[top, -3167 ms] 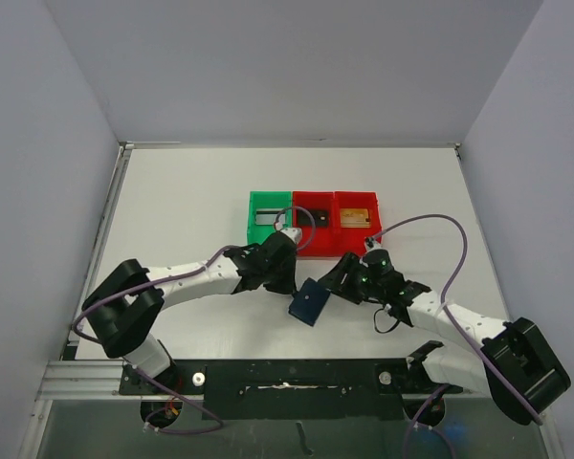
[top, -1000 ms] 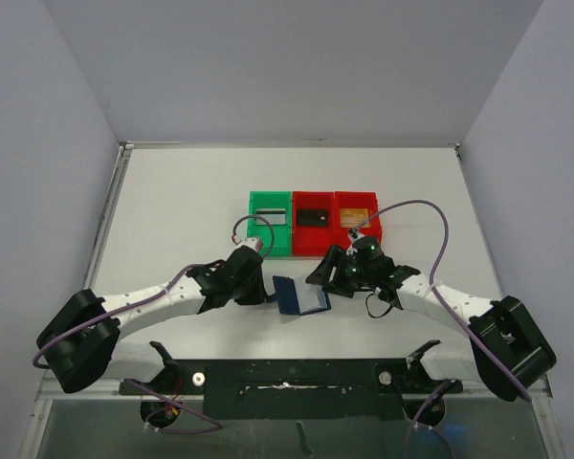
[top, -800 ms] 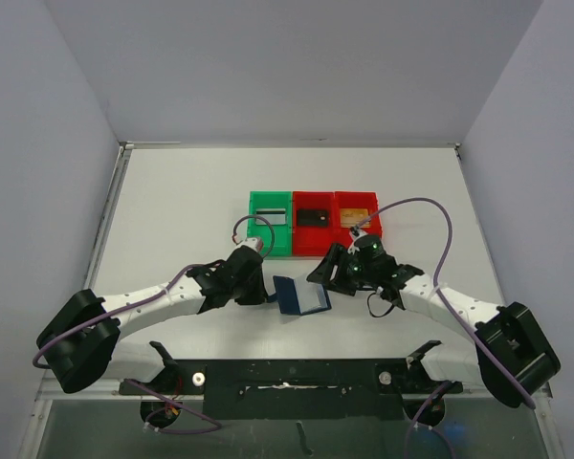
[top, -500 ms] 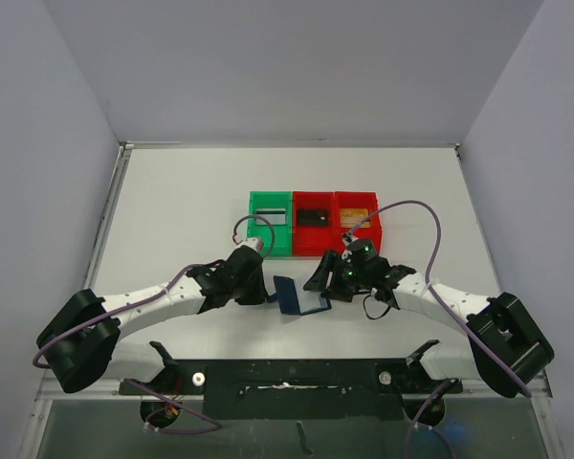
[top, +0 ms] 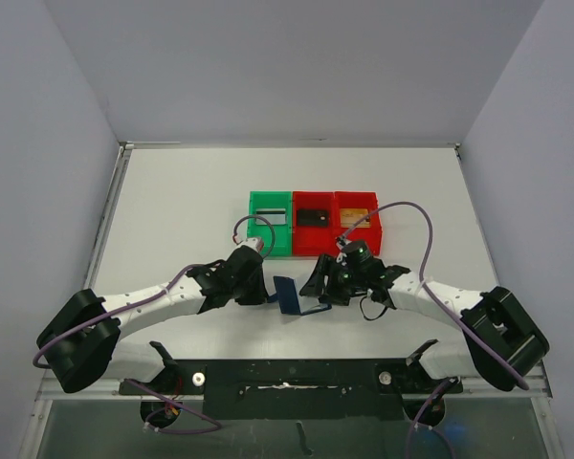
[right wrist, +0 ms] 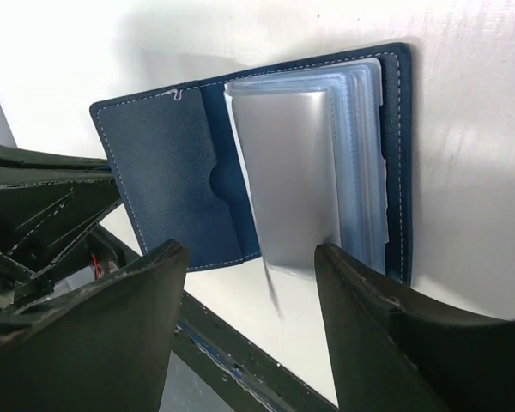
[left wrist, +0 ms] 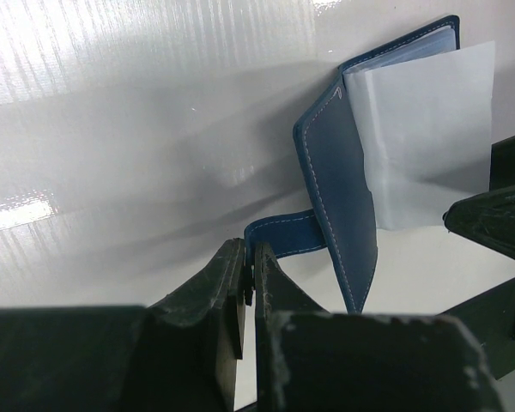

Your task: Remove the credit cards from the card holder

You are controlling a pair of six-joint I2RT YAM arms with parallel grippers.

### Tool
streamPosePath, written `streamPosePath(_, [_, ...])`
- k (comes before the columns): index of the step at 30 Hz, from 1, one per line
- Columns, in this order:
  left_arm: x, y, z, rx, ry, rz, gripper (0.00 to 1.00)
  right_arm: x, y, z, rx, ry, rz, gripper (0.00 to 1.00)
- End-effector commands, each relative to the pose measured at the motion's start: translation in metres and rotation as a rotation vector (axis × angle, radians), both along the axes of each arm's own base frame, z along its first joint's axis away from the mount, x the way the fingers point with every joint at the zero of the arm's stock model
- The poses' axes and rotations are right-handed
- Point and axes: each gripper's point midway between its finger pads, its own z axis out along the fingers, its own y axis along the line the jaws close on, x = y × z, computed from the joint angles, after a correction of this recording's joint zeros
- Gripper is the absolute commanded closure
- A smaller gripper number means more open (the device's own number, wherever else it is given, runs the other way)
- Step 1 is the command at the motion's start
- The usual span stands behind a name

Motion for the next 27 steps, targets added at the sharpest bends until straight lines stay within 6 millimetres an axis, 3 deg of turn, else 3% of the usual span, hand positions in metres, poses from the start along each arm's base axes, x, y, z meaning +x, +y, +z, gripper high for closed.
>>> streamPosePath(1, [0.01,-0.013,0.016,-0.058,-0.045,-0.01,1.0,0.019,0.002,0.032,-0.003,-0.109,-0.021,0.37])
streamPosePath(7, [0.01,-0.013,0.014,-0.052,-0.043,-0.014,1.0,0.021,-0.02,0.026,-0.103,-0.109,-0.084,0.32])
streamPosePath(14, [0.01,-0.014,0.012,-0.055,-0.037,-0.019,1.0,0.011,-0.005,0.012,-0.045,-0.046,-0.031,0.33])
streamPosePath(20, [0.01,-0.015,0.012,-0.053,-0.037,-0.021,1.0,0.007,0.012,0.012,0.019,-0.027,0.022,0.37])
streamPosePath(27, [0.008,-0.014,0.01,-0.049,-0.029,-0.022,1.0,0.007,0.03,0.032,0.111,-0.085,0.09,0.38])
